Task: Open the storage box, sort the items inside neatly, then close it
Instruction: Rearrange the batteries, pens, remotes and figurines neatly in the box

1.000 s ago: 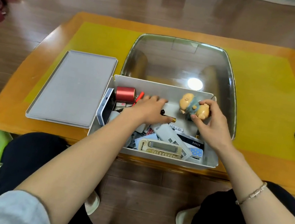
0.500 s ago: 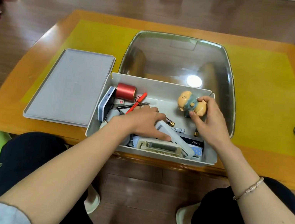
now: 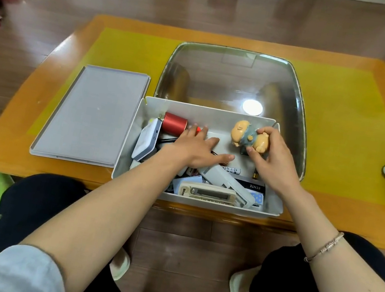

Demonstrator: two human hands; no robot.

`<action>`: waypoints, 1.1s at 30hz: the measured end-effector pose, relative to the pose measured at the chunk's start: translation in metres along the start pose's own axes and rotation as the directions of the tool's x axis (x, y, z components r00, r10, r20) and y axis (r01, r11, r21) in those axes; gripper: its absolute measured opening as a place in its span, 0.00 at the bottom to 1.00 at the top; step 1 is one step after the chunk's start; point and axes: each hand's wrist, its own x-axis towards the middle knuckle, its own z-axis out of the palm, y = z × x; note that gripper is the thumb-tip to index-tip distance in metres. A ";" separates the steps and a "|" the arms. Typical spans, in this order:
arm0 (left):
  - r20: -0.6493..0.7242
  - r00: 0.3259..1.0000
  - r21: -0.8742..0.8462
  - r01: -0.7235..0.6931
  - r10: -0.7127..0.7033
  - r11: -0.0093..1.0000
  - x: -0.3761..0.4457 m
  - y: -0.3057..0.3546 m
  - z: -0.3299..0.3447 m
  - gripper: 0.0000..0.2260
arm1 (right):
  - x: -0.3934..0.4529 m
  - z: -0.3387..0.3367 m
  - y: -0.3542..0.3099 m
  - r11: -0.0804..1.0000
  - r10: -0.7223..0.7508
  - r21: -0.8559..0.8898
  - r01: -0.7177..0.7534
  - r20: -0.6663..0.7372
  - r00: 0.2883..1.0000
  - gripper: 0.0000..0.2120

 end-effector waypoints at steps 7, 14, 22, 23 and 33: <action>0.003 0.997 0.137 0.076 -0.078 0.988 -0.012 -0.013 0.000 0.45 | 0.003 -0.001 -0.003 0.999 -0.014 -0.041 0.015 0.025 1.000 0.17; -0.109 0.994 -0.040 0.007 -0.012 0.999 -0.022 -0.027 0.004 0.36 | 0.004 -0.001 -0.008 0.996 -0.024 -0.085 0.027 0.042 0.999 0.17; 0.038 0.994 -0.019 0.099 -0.099 0.995 -0.025 -0.027 -0.005 0.42 | 0.003 -0.002 -0.009 0.996 -0.025 -0.089 0.029 0.045 0.999 0.17; 0.040 0.994 -0.012 0.102 -0.102 0.995 -0.026 -0.028 -0.006 0.42 | 0.003 -0.002 -0.010 0.995 -0.025 -0.092 0.029 0.048 0.999 0.17; 0.143 0.974 0.198 0.145 -0.175 0.969 -0.033 -0.025 -0.010 0.35 | -0.001 -0.001 -0.013 0.954 -0.086 -0.291 0.071 -0.038 0.996 0.18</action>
